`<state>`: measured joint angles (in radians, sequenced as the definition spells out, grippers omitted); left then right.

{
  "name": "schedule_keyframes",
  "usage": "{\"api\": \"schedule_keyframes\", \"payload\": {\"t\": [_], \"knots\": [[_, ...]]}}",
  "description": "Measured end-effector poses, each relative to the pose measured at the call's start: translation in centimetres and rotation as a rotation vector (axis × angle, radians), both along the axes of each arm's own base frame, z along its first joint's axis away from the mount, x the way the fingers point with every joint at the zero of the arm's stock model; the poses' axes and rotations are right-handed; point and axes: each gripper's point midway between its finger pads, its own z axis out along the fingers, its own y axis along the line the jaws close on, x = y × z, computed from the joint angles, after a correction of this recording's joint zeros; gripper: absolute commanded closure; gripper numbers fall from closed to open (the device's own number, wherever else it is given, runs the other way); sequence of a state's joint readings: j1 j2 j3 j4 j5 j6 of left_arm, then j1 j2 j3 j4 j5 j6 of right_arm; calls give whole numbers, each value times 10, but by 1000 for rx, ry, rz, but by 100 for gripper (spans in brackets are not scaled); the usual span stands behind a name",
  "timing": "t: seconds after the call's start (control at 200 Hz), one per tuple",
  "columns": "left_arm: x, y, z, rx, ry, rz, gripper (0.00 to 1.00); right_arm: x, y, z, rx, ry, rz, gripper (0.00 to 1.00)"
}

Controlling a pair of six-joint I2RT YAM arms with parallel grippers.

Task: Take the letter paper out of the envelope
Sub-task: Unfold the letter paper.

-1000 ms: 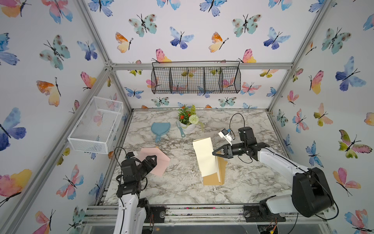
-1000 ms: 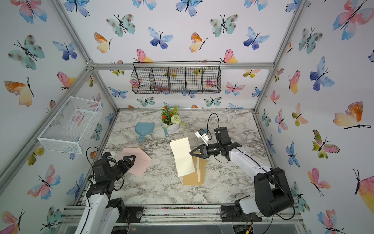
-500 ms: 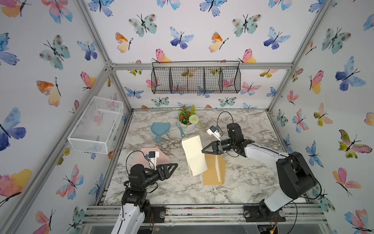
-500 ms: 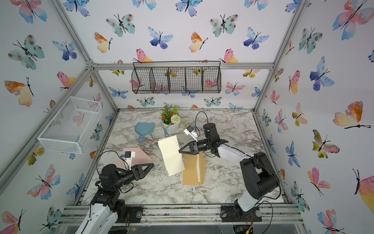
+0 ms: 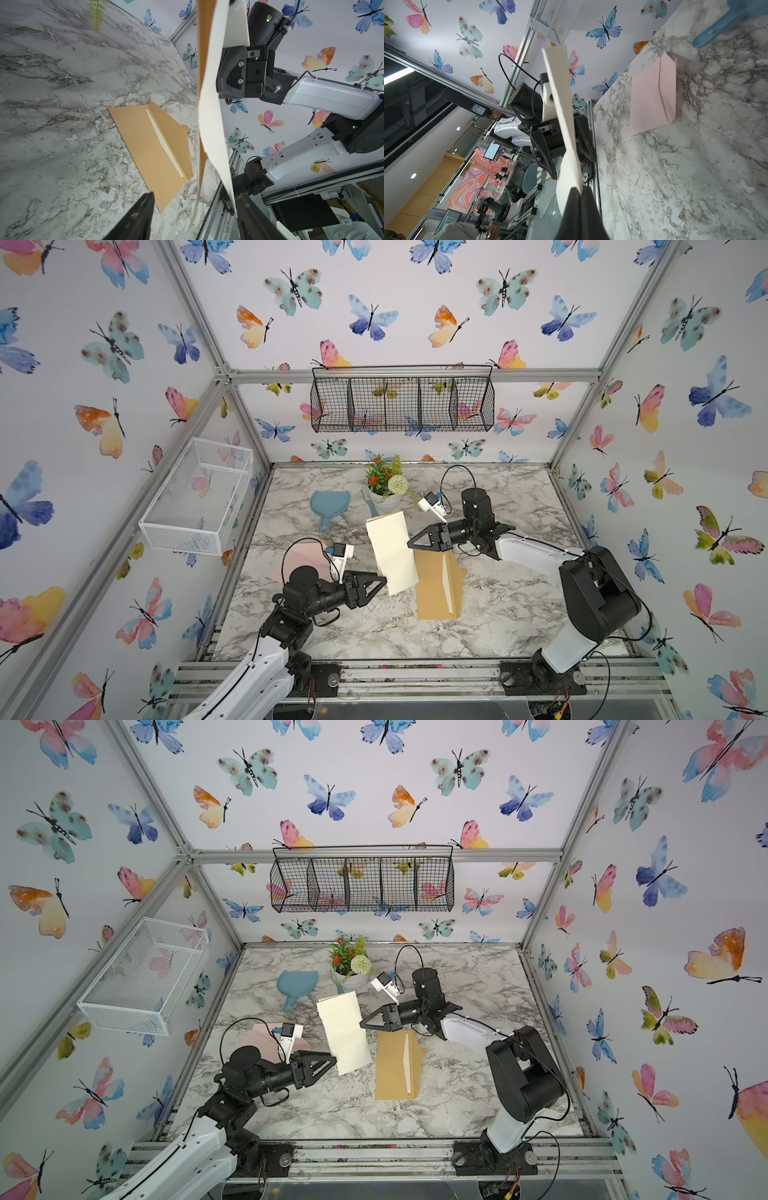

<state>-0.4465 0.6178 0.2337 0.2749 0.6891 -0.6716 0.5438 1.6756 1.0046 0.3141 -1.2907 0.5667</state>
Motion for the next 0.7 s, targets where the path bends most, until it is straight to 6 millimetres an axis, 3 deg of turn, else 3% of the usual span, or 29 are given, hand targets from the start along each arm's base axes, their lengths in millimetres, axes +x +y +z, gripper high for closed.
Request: {"api": "schedule_keyframes", "payload": {"t": [0.145, 0.28, 0.701], "knots": [[0, 2, 9, -6, -47, 14, 43, 1, 1, 4, -2, -8, 9, 98], [0, 3, 9, 0, -50, 19, 63, -1, 0, 8, 2, -14, 16, 98], [2, 3, 4, 10, -35, 27, 61, -5, -2, 13, 3, -8, 24, 98]]}}
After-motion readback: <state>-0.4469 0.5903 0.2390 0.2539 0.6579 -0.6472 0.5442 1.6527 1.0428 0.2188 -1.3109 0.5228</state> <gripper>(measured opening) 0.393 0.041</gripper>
